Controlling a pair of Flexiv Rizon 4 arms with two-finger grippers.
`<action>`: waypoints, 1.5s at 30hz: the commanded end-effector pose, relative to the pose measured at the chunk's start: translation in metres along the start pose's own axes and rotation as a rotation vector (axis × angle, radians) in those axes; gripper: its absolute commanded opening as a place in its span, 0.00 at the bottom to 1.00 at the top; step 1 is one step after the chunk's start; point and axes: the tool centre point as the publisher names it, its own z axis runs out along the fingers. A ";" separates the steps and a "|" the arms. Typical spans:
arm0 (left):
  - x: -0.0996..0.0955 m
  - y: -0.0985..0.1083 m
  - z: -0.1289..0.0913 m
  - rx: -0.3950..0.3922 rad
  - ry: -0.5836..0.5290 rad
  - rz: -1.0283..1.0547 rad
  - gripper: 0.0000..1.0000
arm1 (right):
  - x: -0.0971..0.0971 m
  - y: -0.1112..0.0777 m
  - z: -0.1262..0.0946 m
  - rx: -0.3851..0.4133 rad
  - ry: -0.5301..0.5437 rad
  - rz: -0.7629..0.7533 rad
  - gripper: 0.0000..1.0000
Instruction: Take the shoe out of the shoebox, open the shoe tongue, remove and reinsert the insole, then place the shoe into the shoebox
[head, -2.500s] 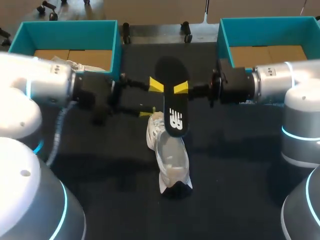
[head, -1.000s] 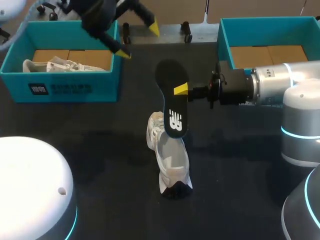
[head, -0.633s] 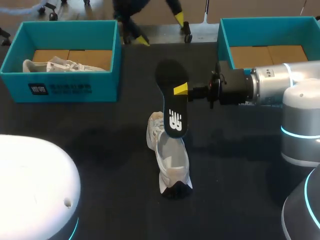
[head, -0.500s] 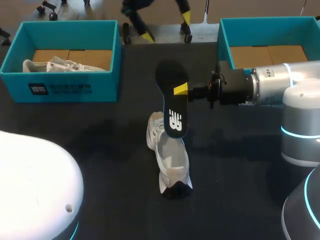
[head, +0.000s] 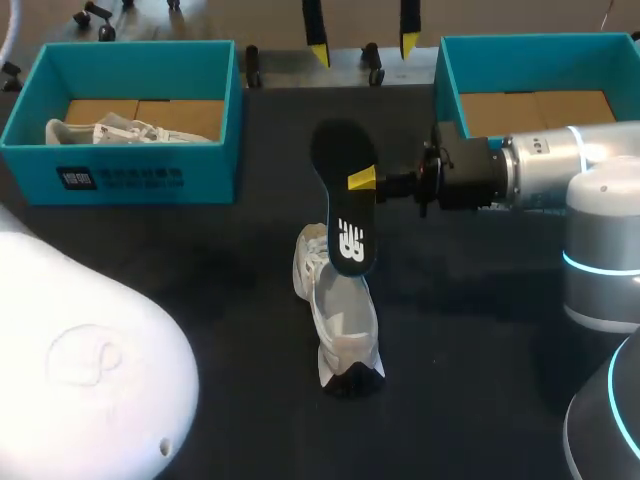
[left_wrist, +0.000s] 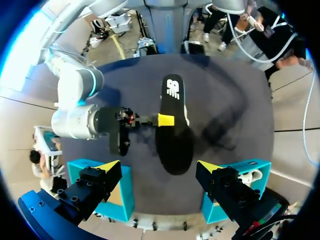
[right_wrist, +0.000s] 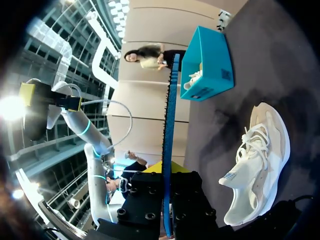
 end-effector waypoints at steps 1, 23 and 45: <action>-0.004 0.004 0.001 0.007 0.187 0.002 1.00 | 0.000 -0.001 0.001 -0.002 -0.002 0.000 0.00; 0.042 -0.008 0.026 0.074 -0.347 0.014 1.00 | 0.000 -0.001 0.001 -0.002 -0.002 0.000 0.00; 0.082 -0.011 0.053 0.198 -0.724 -0.101 1.00 | 0.000 -0.001 0.001 -0.002 -0.002 0.000 0.00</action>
